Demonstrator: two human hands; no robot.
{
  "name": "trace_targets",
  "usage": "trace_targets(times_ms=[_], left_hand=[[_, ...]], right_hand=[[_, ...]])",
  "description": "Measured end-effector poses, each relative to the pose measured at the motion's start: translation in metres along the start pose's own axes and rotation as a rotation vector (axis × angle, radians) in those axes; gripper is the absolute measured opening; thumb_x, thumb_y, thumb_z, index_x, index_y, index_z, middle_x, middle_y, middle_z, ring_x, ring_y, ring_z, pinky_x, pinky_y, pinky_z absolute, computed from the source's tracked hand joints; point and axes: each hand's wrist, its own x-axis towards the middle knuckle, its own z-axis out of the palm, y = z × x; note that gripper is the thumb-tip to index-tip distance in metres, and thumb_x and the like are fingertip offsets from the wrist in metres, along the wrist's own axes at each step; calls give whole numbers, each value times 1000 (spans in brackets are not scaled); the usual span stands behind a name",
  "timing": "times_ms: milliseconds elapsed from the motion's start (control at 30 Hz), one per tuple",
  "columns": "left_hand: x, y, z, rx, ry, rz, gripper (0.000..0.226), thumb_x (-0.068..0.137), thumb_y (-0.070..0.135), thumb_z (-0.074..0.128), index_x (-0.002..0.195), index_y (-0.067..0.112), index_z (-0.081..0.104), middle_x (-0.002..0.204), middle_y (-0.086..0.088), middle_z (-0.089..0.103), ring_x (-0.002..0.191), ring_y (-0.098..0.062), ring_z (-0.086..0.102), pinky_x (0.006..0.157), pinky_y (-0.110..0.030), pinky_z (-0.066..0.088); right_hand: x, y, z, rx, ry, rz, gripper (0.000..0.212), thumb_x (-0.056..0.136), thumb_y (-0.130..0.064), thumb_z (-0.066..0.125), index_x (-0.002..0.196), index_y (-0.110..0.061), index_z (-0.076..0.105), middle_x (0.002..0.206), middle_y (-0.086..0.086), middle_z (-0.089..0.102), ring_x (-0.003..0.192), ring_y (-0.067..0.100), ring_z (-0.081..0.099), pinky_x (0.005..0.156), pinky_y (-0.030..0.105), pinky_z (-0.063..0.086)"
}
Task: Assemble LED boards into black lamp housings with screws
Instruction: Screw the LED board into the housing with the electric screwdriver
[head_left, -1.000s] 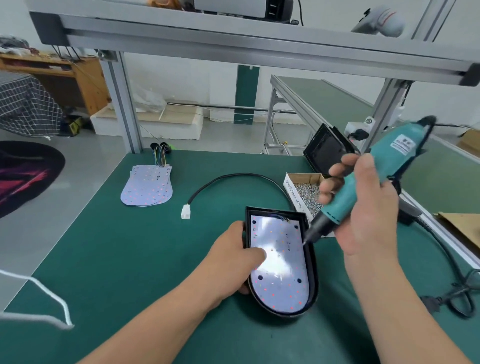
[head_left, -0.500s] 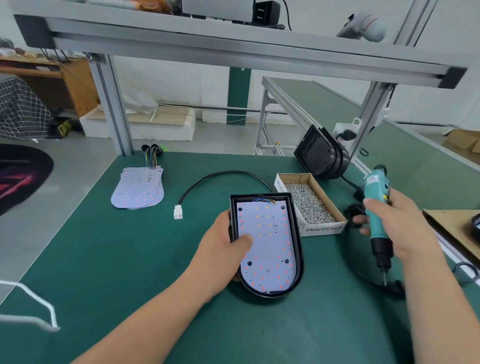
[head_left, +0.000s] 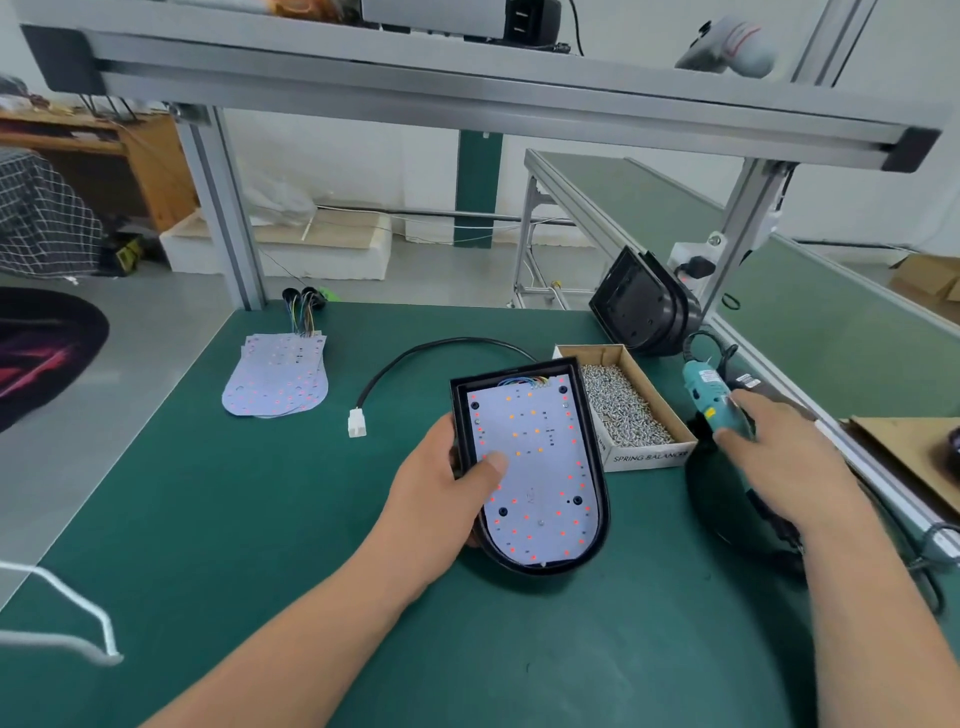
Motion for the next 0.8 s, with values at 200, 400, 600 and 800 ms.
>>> trace_targets(times_ms=[200, 400, 600, 800], left_hand=[[0, 3, 2, -55, 56, -101, 17, 103, 29, 67, 119, 28, 61, 110, 2, 77, 102, -23, 75, 84, -58, 64], [-4, 10, 9, -392, -116, -368, 20, 108, 29, 61, 108, 9, 65, 100, -9, 80, 79, -25, 74, 64, -37, 60], [-4, 15, 6, -602, -273, -576, 23, 101, 12, 56, 96, 6, 78, 91, -16, 72, 68, -20, 67, 42, -25, 46], [-8, 17, 6, -643, -476, -645, 35, 95, 24, 55, 122, 4, 62, 102, -25, 72, 74, -28, 72, 47, -27, 54]], right_hand=[[-21, -40, 1, 478, 233, -261, 35, 101, -19, 65, 134, -28, 68, 136, -11, 65, 126, 14, 60, 106, 18, 42], [-60, -101, 29, 867, -188, -521, 45, 104, -32, 57, 149, -28, 54, 146, -18, 62, 141, 7, 53, 117, 29, 42], [-58, -115, 38, 883, -247, -479, 79, 96, -67, 51, 161, -24, 37, 160, -9, 47, 150, 3, 39, 126, 41, 32], [-51, -116, 39, 761, -228, -571, 101, 82, -88, 57, 163, -33, 36, 159, -26, 42, 149, -2, 38, 125, 44, 34]])
